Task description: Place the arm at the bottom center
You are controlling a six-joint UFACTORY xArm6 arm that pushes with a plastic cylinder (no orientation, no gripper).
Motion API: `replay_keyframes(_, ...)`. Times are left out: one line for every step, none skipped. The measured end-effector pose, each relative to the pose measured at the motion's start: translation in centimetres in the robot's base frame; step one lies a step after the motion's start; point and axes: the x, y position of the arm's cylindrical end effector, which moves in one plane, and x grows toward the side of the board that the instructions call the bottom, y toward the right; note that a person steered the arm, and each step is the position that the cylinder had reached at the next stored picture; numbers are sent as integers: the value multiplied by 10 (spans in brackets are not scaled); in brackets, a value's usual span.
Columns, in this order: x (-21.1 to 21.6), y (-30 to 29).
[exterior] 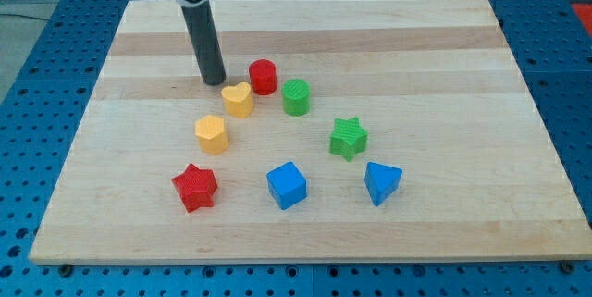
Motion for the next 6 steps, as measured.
replay_keyframes(-9, 74)
replay_keyframes(-33, 151)
replay_keyframes(-35, 198)
replay_keyframes(-25, 208)
replay_keyframes(-28, 277)
replay_keyframes(-28, 317)
